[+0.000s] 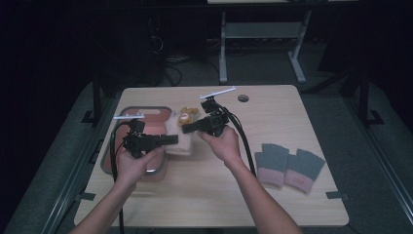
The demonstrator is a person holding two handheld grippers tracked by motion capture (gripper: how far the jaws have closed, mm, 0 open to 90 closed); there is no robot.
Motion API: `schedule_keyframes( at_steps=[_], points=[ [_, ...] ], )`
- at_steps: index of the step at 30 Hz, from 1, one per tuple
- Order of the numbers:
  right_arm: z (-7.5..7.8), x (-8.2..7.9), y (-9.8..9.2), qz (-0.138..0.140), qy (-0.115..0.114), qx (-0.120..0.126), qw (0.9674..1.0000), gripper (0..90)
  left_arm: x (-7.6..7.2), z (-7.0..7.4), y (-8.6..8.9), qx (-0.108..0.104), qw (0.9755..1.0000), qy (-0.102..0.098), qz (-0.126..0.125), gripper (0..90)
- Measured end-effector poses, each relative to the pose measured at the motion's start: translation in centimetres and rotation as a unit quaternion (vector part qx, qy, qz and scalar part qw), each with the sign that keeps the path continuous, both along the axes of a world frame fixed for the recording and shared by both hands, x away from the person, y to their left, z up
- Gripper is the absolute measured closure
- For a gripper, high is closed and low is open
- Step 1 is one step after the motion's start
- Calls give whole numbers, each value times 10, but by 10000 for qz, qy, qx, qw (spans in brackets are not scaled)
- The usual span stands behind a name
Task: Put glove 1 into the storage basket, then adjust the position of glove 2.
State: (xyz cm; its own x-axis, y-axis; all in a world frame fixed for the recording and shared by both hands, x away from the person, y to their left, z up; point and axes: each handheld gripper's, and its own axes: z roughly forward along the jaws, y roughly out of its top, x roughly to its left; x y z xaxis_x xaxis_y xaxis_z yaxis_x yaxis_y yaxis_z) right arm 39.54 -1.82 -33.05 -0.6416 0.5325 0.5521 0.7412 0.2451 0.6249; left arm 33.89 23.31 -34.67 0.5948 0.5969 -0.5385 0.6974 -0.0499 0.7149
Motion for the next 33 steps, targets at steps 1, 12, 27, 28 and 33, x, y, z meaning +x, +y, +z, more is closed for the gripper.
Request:
schedule_keyframes(
  at_steps=[1,12,27,28,33],
  points=[
    [1,1,2,10,-14,0,10000,804,0,1,3,-3,10000,-6,11,695],
    [8,4,21,111,-79,12,9999,804,-1,8,20,-32,9999,-11,100,694],
    [12,9,44,203,-38,65,9998,804,-1,10,43,-74,9997,-1,211,695],
    [12,9,46,201,-18,77,9998,804,-1,11,45,-58,9998,-12,205,694],
    [11,9,53,212,-38,127,9997,804,-1,12,52,-63,9997,0,217,694]
  ],
)
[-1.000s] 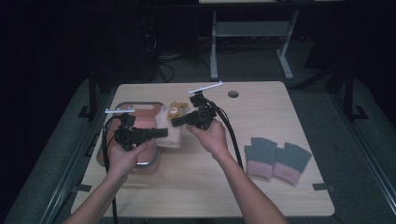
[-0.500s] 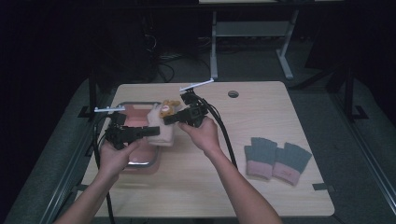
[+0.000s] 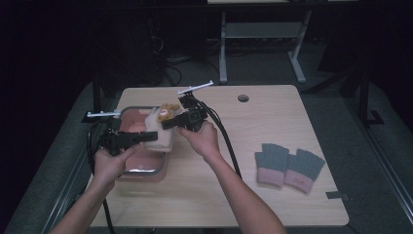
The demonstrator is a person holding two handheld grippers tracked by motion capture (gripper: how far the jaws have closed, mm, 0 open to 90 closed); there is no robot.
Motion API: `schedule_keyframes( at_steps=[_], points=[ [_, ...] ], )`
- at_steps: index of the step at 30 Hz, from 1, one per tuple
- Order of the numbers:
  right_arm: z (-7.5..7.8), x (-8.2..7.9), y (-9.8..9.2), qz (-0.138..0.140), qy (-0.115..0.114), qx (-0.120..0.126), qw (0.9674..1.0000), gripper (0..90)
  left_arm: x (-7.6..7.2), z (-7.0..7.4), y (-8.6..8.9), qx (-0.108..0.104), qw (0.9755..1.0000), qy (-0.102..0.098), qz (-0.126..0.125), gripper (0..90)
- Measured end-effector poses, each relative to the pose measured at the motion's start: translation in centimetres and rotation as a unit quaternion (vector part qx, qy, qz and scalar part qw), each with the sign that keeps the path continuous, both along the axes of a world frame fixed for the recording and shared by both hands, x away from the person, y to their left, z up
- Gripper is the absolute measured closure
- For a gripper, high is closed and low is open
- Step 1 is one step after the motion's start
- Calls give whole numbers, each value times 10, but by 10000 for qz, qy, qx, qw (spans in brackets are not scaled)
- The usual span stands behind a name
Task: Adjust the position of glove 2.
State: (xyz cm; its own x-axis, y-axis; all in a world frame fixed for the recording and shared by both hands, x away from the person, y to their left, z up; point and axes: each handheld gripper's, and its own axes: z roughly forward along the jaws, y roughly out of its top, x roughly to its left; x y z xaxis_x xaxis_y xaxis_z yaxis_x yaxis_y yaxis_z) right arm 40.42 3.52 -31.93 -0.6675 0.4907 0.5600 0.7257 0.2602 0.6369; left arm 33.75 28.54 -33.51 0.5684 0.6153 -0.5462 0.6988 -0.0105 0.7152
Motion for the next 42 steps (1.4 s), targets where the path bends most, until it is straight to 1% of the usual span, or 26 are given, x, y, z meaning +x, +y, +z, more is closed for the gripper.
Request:
schedule_keyframes(
  at_steps=[2,3,4,11,14,16,17,19,25,28,29,31,34,35,38,40,41,42],
  points=[
    [0,1,3,-10,54,73,10000,804,0,0,3,23,10000,-13,5,694],
    [-1,2,4,11,34,82,10000,804,1,0,4,20,10000,-10,9,694],
    [-2,3,7,6,77,112,9999,804,1,0,6,28,10000,-4,6,694],
    [-3,6,15,40,75,115,9999,804,3,2,16,44,10000,7,46,694],
    [-2,7,23,60,86,174,9998,804,3,3,24,67,10000,-7,50,694],
    [-2,8,26,73,80,191,9998,804,3,3,26,60,10000,-7,62,694],
    [-2,8,26,73,80,191,9998,804,3,3,28,46,10000,2,75,694],
    [-3,8,33,83,90,202,9997,804,2,3,33,54,9999,16,111,695],
    [-5,10,42,115,112,209,9997,804,3,2,42,79,9998,59,145,694],
    [-9,13,46,125,171,247,9995,804,5,-1,45,95,9997,106,177,694],
    [-12,15,49,129,233,292,9992,804,5,-3,47,113,9996,149,200,694],
    [-14,15,50,142,245,288,9992,805,6,-5,48,146,9996,151,176,694],
    [-22,18,55,173,322,252,9990,805,8,-9,51,171,9993,254,200,695],
    [-22,18,55,173,322,252,9990,805,8,-12,52,167,9992,281,217,695],
    [-29,20,60,184,341,172,9991,805,10,-18,54,212,9988,370,252,696],
    [-34,22,63,173,427,146,9988,805,12,-23,57,254,9984,438,253,697],
    [-40,24,66,179,487,148,9985,805,13,-25,59,303,9982,448,248,697],
    [-42,25,67,184,525,168,9983,805,13,-25,59,303,9982,448,248,697]
  ],
)
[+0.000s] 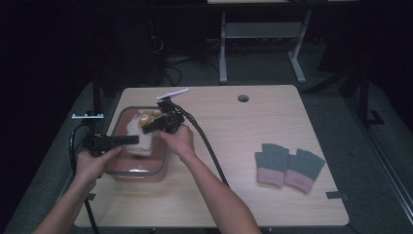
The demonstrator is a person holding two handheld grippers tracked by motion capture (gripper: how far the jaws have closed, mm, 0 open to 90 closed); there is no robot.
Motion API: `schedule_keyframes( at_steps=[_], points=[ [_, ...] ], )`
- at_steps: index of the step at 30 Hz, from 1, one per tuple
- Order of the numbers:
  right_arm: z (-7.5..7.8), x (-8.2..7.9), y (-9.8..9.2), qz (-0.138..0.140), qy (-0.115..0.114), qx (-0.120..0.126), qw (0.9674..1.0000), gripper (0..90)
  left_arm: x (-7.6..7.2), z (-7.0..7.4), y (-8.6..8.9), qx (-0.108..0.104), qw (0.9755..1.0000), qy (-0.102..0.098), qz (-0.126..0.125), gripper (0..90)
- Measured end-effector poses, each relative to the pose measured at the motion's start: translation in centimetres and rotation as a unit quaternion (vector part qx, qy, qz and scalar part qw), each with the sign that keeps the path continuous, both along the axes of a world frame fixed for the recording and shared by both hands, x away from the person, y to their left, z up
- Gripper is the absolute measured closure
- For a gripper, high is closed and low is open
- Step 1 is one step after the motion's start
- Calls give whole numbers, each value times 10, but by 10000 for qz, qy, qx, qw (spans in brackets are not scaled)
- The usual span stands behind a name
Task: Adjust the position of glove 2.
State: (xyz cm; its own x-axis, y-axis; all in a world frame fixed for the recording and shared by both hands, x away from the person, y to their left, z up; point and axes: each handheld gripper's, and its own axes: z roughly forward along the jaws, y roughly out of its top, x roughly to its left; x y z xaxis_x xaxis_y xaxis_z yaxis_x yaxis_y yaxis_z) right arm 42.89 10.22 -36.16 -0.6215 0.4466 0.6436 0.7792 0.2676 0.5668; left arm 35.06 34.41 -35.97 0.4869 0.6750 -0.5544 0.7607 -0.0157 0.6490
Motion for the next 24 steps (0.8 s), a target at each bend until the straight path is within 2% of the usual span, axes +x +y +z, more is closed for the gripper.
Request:
schedule_keyframes(
  at_steps=[3,5,7,9,11,13,14,15,18,21,24],
  points=[
    [-5,2,2,5,44,5,10000,803,2,-5,2,41,9999,107,60,698],
    [-10,3,6,21,86,-72,9999,800,2,-10,3,85,9997,208,80,697],
    [-19,3,13,66,178,-259,9995,794,2,-17,5,124,9993,333,101,697],
    [-25,4,16,91,260,-338,9990,786,3,-24,7,264,9983,506,100,697],
    [-28,4,18,113,275,-380,9988,780,3,-26,6,306,9979,551,119,697],
    [-33,5,22,119,320,-543,9979,759,5,-29,5,512,9964,664,125,697],
    [-33,5,22,119,320,-543,9979,759,5,-29,5,512,9964,664,125,697],
    [-34,5,23,87,321,-650,9973,743,7,-31,3,632,9953,723,115,697],
    [-33,5,22,104,296,-757,9966,724,8,-32,3,728,9943,775,114,697],
    [-32,6,21,70,228,-959,9951,686,11,-34,0,992,9914,842,108,697],
    [-30,6,19,35,150,-1052,9943,671,12,-35,0,1100,9902,859,106,697]
  ],
)
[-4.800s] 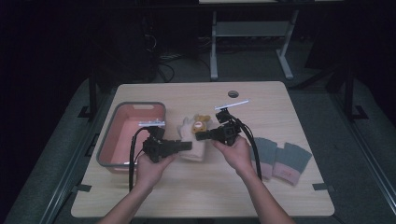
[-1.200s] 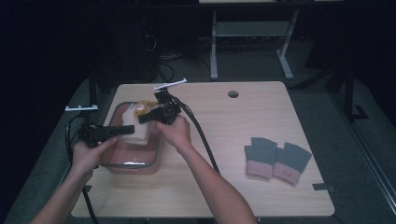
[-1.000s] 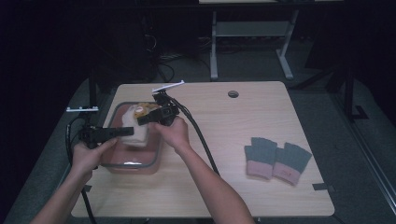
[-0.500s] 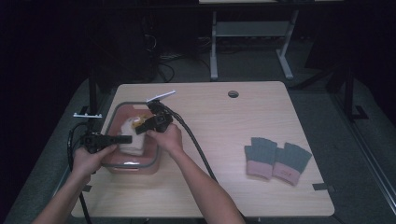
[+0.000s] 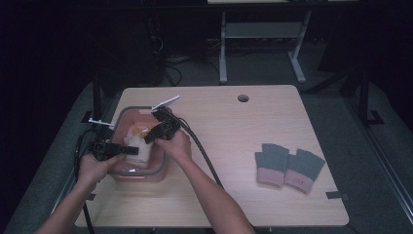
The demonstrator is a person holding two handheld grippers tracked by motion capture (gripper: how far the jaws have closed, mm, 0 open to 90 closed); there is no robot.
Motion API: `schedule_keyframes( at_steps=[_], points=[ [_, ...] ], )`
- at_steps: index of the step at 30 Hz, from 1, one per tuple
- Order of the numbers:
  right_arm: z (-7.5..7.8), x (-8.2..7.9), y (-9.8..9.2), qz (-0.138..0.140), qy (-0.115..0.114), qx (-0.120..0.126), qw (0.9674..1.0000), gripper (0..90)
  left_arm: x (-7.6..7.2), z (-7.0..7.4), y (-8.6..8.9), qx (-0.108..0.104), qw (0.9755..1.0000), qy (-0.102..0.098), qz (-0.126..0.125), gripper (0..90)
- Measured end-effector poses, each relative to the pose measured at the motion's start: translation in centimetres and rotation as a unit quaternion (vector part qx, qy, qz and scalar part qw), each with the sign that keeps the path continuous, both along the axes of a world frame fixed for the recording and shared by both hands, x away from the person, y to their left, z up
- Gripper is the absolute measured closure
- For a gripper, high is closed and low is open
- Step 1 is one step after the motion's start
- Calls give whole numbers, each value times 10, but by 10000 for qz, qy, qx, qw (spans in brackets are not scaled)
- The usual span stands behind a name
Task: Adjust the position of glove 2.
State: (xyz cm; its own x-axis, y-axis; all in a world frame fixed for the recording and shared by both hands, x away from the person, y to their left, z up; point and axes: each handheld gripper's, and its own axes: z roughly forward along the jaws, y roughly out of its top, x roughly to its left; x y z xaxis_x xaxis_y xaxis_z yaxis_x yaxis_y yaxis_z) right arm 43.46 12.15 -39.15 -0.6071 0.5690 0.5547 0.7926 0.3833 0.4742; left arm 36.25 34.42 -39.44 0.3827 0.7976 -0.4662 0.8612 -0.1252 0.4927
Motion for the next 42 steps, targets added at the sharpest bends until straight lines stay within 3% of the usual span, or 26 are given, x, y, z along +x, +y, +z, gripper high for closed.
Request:
schedule_keyframes(
  at_steps=[7,10,11,13,19,20,22,28,33,36,41,42],
  points=[
    [3,0,-3,-17,-66,-102,9999,659,3,-2,-1,188,9997,120,46,695],
    [5,0,-5,-76,-83,-116,9999,655,4,-3,0,322,9993,158,64,695],
    [6,0,-6,-131,-149,-111,9997,664,6,-4,2,472,9986,231,67,694],
    [8,1,-9,-167,-202,-102,9996,666,6,-8,2,579,9977,342,108,691],
    [8,3,-12,-190,-181,-109,9996,669,8,-14,5,545,9972,475,206,668],
    [9,3,-12,-185,-185,-75,9996,669,8,-13,4,568,9970,488,186,601],
    [10,2,-12,-184,-179,-60,9997,669,8,-9,0,660,9967,402,234,576],
    [14,1,-16,-172,-242,-24,9996,669,7,4,3,652,9972,159,332,499],
    [18,0,-20,-190,-289,17,9994,669,6,14,3,660,9972,-97,348,544],
    [20,-2,-21,-197,-300,37,9993,669,9,10,-1,856,9960,14,245,574],
    [23,-4,-24,-181,-349,124,9991,669,14,-3,-10,1397,9898,250,81,637],
    [24,-5,-25,-184,-346,133,9991,669,14,-3,-10,1397,9898,250,81,637]
  ],
)
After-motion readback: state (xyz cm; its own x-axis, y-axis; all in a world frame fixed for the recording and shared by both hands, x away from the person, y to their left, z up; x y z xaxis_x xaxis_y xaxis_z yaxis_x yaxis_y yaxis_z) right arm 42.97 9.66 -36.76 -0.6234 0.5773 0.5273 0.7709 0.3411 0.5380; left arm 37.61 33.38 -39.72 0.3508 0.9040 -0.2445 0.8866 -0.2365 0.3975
